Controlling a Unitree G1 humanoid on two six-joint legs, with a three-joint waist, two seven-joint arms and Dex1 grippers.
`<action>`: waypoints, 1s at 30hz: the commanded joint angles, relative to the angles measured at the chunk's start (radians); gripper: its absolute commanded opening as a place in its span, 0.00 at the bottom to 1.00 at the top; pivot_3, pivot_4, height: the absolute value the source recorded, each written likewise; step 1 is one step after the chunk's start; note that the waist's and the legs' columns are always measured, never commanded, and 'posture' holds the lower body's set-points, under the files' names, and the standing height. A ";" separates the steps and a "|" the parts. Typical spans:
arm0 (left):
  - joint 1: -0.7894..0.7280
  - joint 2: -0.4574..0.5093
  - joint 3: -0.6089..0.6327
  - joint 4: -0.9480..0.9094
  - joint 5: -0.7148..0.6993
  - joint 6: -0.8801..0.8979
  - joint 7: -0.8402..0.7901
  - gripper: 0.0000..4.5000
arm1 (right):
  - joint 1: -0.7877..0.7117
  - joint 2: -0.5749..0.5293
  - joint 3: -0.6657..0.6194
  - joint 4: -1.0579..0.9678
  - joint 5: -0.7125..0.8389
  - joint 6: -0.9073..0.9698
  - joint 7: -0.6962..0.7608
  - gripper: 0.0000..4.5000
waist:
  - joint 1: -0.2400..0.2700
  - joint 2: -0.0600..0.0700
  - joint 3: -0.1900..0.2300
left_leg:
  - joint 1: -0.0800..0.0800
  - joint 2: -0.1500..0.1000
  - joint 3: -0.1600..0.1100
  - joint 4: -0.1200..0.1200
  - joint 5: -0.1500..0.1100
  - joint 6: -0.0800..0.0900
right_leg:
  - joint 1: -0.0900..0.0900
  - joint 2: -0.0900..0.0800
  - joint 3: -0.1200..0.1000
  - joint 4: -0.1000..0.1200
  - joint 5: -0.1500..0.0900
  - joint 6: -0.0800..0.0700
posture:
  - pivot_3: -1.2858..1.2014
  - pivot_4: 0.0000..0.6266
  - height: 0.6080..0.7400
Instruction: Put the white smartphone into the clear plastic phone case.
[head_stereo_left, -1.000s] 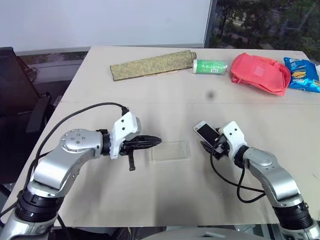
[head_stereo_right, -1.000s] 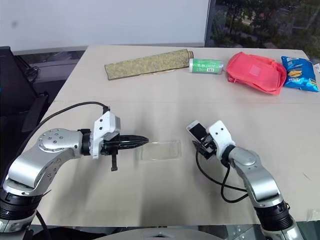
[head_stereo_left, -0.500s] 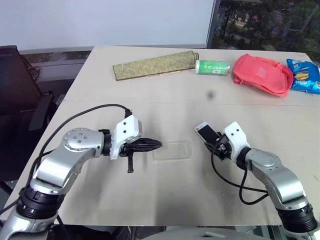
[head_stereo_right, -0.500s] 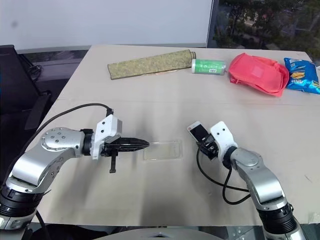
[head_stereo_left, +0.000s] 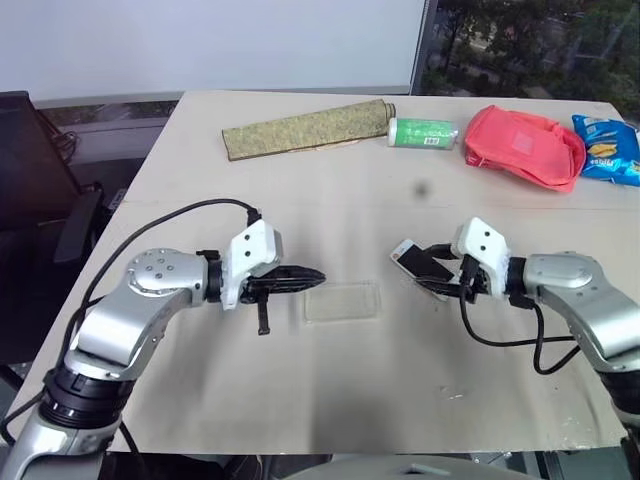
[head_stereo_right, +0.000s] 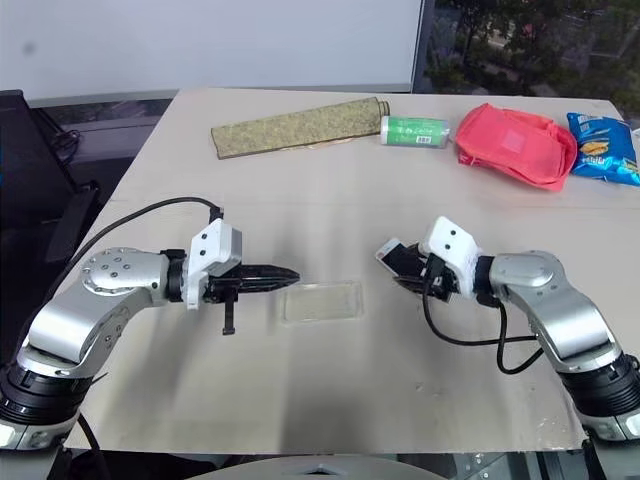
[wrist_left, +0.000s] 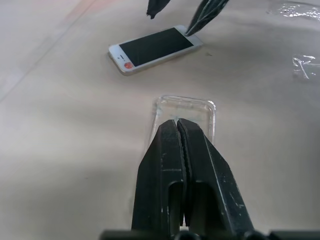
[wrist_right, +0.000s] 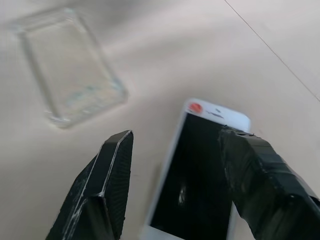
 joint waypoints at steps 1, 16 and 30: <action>0.002 0.009 0.042 -0.054 -0.024 0.021 0.020 0.00 | 0.034 0.047 -0.034 -0.051 -0.019 0.108 -0.133 0.76 | 0.001 0.000 0.000 | 0.000 0.000 0.000 0.000 0.000 0.000 | 0.000 0.000 0.000 0.000 0.000 0.000 | 0.52 0.24 1.00; -0.061 0.009 -0.007 -0.035 -0.015 0.035 -0.005 0.00 | 0.193 0.092 0.001 -0.234 -0.051 0.512 -0.407 0.88 | 0.003 0.000 -0.001 | 0.001 0.000 0.000 0.001 0.000 0.000 | 0.001 -0.001 0.000 0.000 0.000 0.000 | 0.52 0.24 1.00; -0.056 0.002 -0.011 -0.043 -0.014 0.034 0.007 0.00 | 0.113 0.145 -0.055 -0.209 -0.006 0.442 -0.405 0.62 | 0.000 -0.005 -0.004 | 0.001 0.000 -0.001 0.003 0.000 0.000 | 0.002 -0.001 0.000 0.000 -0.001 0.003 | 0.52 0.24 1.00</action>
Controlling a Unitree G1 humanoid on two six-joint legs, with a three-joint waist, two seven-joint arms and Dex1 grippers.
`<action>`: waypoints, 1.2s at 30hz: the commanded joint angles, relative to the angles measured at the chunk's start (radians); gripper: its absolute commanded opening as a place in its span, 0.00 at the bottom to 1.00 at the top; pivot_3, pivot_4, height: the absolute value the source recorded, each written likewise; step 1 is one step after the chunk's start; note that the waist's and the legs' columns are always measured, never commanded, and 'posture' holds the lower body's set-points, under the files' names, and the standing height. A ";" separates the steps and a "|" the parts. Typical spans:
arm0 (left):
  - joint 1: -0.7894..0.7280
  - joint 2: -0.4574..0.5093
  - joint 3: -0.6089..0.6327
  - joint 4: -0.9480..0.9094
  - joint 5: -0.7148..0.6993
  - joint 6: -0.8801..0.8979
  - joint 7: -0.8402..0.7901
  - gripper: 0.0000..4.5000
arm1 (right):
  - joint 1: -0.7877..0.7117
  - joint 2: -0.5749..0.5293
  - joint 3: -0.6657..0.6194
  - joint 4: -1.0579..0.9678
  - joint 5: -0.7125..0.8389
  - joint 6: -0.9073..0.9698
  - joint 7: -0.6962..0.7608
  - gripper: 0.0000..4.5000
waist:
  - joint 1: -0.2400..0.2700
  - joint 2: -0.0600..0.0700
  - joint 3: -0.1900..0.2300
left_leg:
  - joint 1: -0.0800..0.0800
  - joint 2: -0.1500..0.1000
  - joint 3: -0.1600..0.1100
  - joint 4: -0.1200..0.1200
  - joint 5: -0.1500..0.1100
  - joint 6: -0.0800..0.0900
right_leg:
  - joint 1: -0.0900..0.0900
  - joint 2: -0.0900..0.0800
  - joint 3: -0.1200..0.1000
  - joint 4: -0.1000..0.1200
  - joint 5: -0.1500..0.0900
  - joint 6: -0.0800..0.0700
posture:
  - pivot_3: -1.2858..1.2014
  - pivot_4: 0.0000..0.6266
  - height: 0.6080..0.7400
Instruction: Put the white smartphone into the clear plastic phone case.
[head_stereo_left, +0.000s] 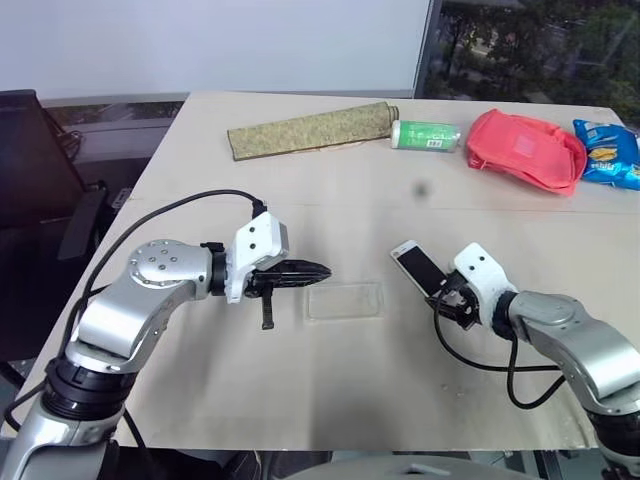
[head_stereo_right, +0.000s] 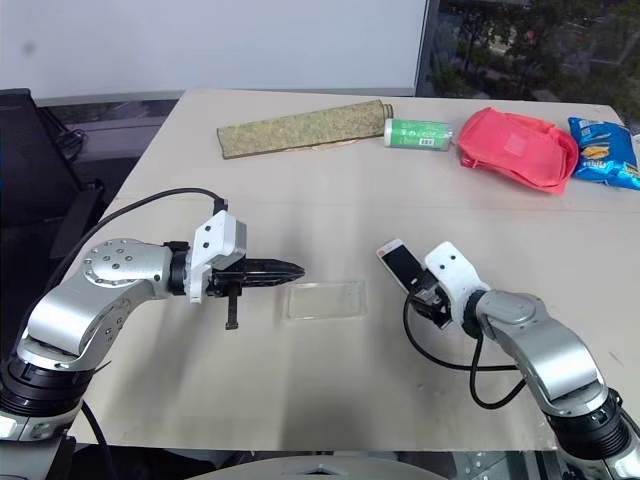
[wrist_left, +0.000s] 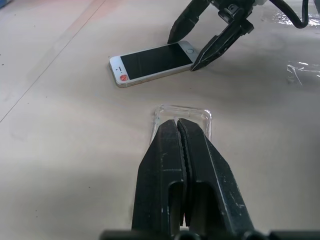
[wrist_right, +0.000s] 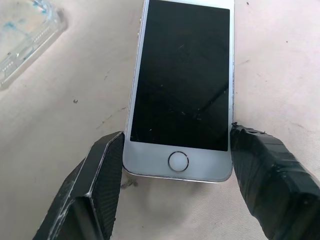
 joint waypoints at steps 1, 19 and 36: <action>-0.007 -0.001 0.003 -0.022 0.004 -0.010 0.004 0.00 | -0.042 0.007 -0.051 0.042 0.010 -0.070 0.011 0.62 | -0.007 0.001 0.000 | 0.000 0.000 0.000 0.000 0.000 0.000 | 0.000 0.000 0.000 0.000 0.000 0.000 | 0.52 0.24 1.00; -0.034 -0.041 0.016 -0.002 -0.018 -0.014 -0.001 0.00 | -0.163 -0.325 0.046 0.190 -0.011 -0.672 0.580 0.62 | -0.015 0.004 0.004 | -0.002 -0.001 0.000 -0.003 0.000 0.000 | -0.002 0.000 0.000 -0.001 0.001 -0.002 | 0.52 0.24 1.00; -0.034 -0.038 -0.085 0.010 0.046 -0.028 -0.027 0.00 | -0.495 -0.180 0.309 0.450 -0.191 -0.897 0.859 0.62 | -0.020 0.005 0.006 | -0.002 -0.001 0.000 -0.002 0.000 0.000 | -0.002 0.000 0.000 0.000 0.001 -0.002 | 0.52 0.24 1.00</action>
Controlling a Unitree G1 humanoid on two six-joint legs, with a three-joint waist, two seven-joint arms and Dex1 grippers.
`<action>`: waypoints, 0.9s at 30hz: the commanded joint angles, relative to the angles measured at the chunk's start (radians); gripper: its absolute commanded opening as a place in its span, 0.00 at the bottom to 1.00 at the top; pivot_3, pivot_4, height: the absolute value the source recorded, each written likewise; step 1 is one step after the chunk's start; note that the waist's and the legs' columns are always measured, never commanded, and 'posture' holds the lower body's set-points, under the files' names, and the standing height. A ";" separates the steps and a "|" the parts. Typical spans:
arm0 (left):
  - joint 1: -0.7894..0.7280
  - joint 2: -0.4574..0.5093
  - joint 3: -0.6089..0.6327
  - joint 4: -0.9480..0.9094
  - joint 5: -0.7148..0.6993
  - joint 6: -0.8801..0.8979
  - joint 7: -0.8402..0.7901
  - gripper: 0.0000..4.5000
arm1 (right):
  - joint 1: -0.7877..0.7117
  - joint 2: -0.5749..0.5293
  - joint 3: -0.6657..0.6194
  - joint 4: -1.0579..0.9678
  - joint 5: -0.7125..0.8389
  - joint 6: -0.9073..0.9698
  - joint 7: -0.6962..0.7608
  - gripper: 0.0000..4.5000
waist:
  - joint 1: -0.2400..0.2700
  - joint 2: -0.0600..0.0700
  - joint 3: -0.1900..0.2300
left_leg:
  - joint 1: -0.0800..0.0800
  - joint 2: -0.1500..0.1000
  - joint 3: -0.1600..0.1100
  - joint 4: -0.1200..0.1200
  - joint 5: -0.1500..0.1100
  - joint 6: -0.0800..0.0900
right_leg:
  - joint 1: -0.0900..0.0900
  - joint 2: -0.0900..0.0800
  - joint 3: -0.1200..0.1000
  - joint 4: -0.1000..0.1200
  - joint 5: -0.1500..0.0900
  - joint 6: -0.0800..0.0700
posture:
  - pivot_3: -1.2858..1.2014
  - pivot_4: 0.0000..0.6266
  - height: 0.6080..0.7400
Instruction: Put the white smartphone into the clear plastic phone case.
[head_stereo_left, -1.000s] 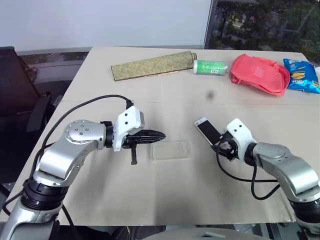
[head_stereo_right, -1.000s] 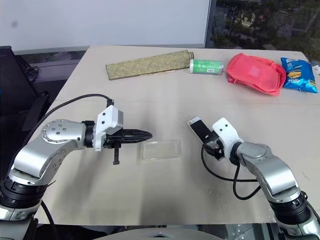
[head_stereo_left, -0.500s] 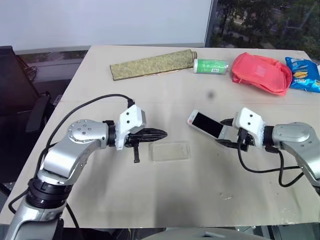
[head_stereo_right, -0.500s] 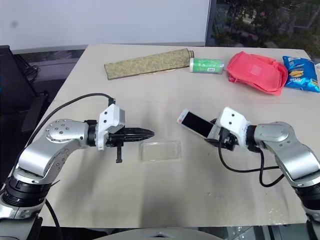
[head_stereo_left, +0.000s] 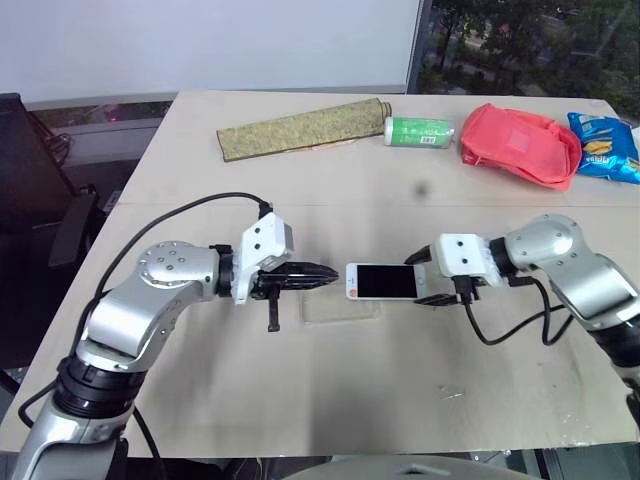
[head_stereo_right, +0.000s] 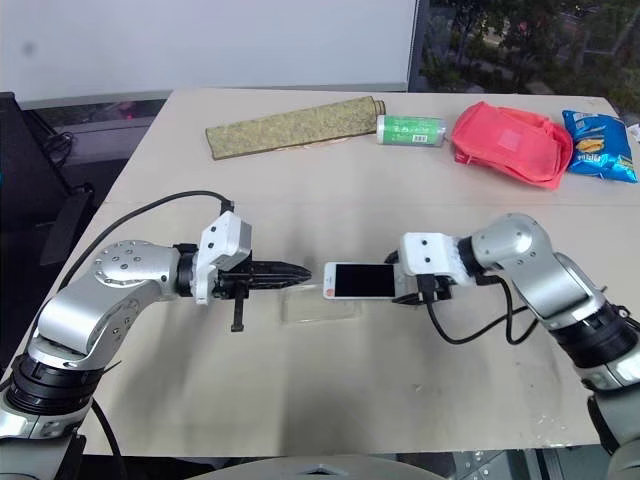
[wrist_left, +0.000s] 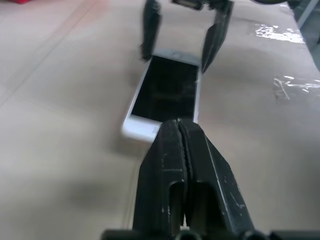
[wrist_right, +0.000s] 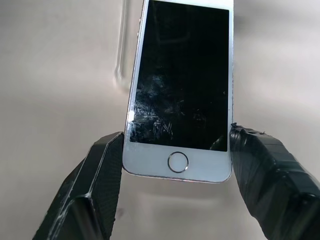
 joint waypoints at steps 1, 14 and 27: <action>-0.027 -0.002 -0.041 0.009 0.061 -0.046 -0.002 0.00 | -0.054 0.022 0.023 0.023 -0.039 -0.026 0.035 0.62 | 0.002 0.000 0.000 | 0.000 0.000 0.000 0.000 0.000 0.000 | 0.000 0.000 0.000 0.000 0.000 0.000 | 0.52 0.24 1.00; -0.071 -0.090 -0.180 0.139 0.227 -0.077 0.050 0.00 | -0.081 0.097 0.055 0.040 -0.111 0.016 0.045 0.62 | 0.002 0.000 0.000 | 0.000 -0.002 -0.001 0.000 0.000 0.000 | 0.000 0.000 -0.001 0.001 0.000 0.000 | 0.52 0.24 1.00; -0.018 -0.100 -0.232 0.131 0.266 -0.054 0.047 0.00 | -0.057 0.115 0.066 0.012 -0.135 0.060 0.052 0.62 | -0.001 0.000 0.000 | 0.001 -0.001 -0.001 0.000 0.000 0.000 | 0.000 0.000 0.000 0.002 0.001 0.002 | 0.52 0.24 1.00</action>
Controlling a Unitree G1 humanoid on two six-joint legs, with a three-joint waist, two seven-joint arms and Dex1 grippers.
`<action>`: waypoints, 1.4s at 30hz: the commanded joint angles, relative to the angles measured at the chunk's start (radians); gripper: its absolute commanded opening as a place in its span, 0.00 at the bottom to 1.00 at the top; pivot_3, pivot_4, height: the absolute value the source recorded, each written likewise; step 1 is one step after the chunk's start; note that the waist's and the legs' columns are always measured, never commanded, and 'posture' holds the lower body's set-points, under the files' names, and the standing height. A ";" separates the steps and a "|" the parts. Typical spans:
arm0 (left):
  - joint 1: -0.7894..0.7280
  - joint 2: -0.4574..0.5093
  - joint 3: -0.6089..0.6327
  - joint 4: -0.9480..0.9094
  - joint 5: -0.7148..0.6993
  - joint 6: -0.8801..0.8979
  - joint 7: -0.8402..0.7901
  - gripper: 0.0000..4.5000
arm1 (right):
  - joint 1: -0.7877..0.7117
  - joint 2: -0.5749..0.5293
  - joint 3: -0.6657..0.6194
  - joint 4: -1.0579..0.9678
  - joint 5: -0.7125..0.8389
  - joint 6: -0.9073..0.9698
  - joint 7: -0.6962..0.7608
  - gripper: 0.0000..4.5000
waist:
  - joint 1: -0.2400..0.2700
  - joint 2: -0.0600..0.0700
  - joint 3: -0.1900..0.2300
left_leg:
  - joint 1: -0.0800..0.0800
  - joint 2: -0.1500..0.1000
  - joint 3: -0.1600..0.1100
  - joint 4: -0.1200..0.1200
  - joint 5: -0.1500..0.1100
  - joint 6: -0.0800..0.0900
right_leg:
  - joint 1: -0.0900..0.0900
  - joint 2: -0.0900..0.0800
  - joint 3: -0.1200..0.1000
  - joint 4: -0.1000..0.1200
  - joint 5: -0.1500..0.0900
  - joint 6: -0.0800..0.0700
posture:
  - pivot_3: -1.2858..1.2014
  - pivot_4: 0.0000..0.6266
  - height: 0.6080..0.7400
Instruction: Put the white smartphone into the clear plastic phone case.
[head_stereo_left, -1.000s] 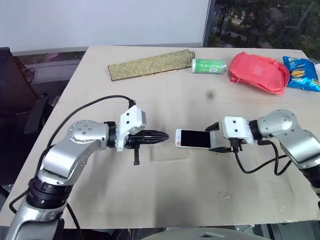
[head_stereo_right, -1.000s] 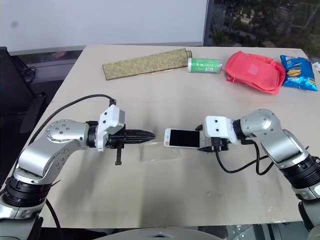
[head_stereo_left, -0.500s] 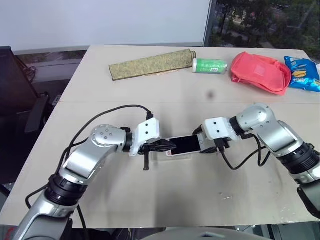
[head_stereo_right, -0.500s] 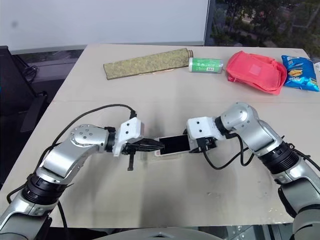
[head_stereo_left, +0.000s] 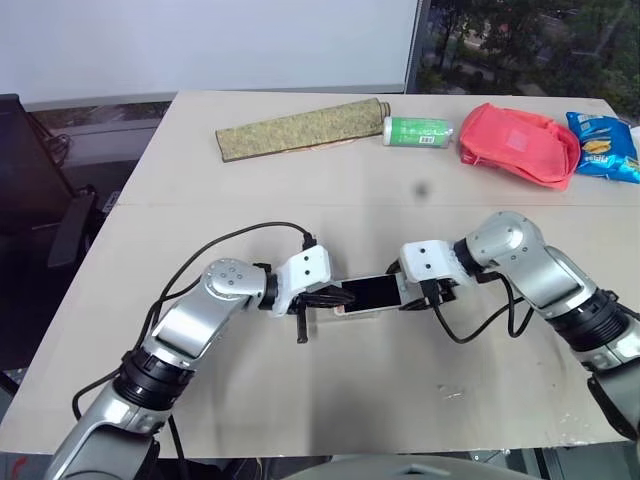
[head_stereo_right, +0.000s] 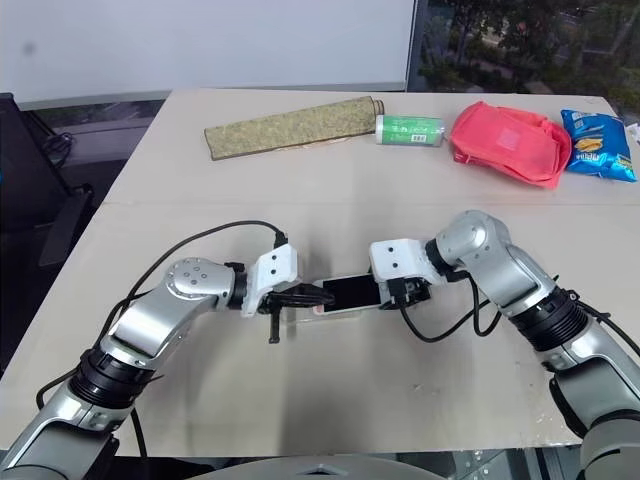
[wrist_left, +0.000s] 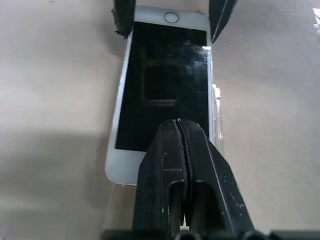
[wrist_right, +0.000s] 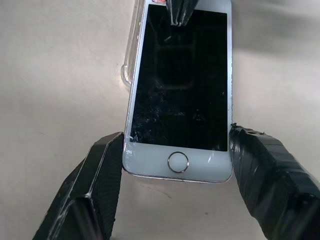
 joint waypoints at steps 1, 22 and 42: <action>0.021 0.007 -0.023 -0.015 0.018 0.020 -0.002 0.00 | -0.010 0.012 -0.011 -0.058 0.014 0.000 0.005 0.62 | -0.001 0.000 0.000 | 0.000 0.000 0.000 0.000 0.000 0.000 | 0.000 0.000 0.000 0.000 0.000 0.000 | 0.52 0.24 1.00; 0.070 -0.038 -0.044 0.128 0.058 0.002 0.010 0.00 | -0.002 0.053 0.006 -0.021 0.005 -0.093 0.037 0.98 | 0.000 0.004 -0.004 | 0.004 0.000 0.000 0.000 0.000 0.000 | 0.002 0.000 0.000 0.001 0.000 -0.001 | 0.52 0.24 1.00; 0.097 -0.058 0.069 0.000 -0.051 0.073 0.041 0.00 | 0.103 -0.108 -0.178 -0.073 0.091 0.170 -0.080 0.47 | -0.001 0.007 -0.023 | 0.016 0.001 0.004 -0.001 0.000 0.000 | 0.013 -0.004 0.002 0.000 -0.004 0.002 | 0.52 0.24 1.00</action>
